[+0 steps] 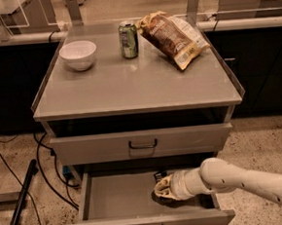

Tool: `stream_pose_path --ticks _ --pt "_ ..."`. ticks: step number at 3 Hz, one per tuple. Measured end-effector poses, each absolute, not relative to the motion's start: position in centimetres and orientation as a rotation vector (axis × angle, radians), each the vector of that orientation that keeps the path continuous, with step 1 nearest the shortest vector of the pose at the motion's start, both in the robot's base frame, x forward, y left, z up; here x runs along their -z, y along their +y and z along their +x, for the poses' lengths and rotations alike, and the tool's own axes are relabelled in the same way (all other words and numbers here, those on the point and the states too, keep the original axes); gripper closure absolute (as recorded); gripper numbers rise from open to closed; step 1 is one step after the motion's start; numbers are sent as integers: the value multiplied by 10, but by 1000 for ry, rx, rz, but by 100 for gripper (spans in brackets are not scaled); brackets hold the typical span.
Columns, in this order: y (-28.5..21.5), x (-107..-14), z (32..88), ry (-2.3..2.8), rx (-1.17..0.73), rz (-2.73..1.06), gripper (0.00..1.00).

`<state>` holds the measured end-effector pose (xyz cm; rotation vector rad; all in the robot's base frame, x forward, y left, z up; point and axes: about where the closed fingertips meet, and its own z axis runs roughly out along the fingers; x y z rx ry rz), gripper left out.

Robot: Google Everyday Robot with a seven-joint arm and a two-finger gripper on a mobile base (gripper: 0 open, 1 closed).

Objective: Pick rxbar chocolate from middle drawer and place on counter

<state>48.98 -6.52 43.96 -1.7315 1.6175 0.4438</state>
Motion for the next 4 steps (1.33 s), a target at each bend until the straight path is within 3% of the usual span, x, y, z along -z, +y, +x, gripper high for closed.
stream_pose_path --ticks 3,4 --pt "-58 -409 515 1538 -313 -1726 100" --pt "-56 -398 525 1518 -312 -1726 82"
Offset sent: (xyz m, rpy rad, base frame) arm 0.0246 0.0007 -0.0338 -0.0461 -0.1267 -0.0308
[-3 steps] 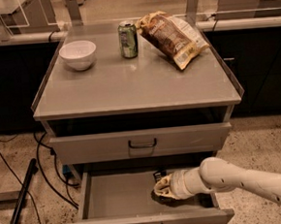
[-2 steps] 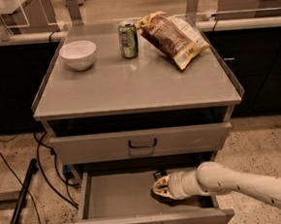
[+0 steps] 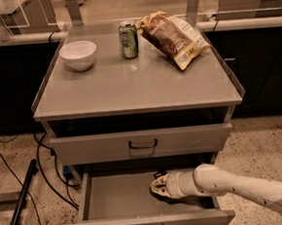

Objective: Pick rxbar chocolate from middle drawer and place on counter

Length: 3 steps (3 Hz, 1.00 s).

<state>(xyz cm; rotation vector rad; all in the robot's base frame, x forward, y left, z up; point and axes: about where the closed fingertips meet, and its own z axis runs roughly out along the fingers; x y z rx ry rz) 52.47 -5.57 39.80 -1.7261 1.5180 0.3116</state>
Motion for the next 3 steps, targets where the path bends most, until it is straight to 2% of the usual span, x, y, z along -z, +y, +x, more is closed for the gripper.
stream_pose_path --ticks 3 --pt "-41 -387 512 1600 -440 -1825 3"
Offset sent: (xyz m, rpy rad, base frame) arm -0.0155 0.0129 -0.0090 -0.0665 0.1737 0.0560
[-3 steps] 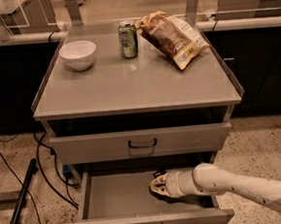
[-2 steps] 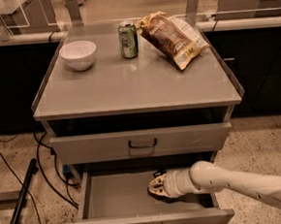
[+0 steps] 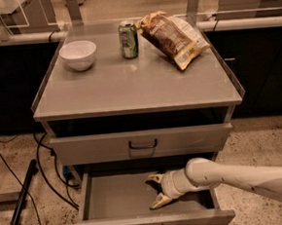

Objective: Pick rxbar chocolate from middle drawer and place on counter

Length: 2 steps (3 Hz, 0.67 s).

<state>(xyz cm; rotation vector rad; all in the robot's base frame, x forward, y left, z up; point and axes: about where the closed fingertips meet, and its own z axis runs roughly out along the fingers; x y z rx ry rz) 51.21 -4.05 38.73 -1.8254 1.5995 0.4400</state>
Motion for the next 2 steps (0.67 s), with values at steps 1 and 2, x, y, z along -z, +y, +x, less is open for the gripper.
stream_pose_path --ticks 1,2 --pt "-41 -387 512 1602 -441 -1824 0" --pt "-41 -386 512 1603 -441 -1823 0"
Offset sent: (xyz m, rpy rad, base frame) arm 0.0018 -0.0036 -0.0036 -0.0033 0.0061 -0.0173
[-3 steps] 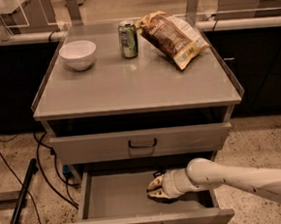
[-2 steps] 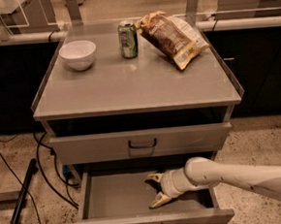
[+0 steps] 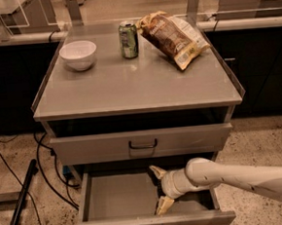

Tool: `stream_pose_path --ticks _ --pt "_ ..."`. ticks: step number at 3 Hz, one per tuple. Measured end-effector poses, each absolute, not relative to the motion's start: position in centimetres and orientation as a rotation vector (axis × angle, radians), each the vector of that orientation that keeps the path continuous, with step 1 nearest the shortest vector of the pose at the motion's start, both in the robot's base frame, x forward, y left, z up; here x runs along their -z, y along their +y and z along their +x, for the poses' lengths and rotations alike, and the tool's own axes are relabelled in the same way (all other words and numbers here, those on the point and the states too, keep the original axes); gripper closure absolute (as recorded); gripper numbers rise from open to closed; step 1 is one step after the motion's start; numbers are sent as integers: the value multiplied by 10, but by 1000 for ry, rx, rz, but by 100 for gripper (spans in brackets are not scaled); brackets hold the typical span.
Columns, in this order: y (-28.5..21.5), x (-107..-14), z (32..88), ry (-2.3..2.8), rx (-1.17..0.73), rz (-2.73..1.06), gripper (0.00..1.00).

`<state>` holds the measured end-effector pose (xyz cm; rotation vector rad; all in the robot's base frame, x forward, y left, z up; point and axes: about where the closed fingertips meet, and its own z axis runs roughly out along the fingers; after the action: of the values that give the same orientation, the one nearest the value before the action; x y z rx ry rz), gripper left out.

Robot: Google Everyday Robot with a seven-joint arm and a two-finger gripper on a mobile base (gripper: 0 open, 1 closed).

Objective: Pick rxbar chocolate from middle drawer and place on counter

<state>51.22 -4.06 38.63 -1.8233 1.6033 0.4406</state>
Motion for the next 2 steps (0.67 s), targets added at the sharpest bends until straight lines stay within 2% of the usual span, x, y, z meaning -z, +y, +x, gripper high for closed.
stream_pose_path --ticks 2 --pt "-54 -372 535 1694 -396 -1733 0"
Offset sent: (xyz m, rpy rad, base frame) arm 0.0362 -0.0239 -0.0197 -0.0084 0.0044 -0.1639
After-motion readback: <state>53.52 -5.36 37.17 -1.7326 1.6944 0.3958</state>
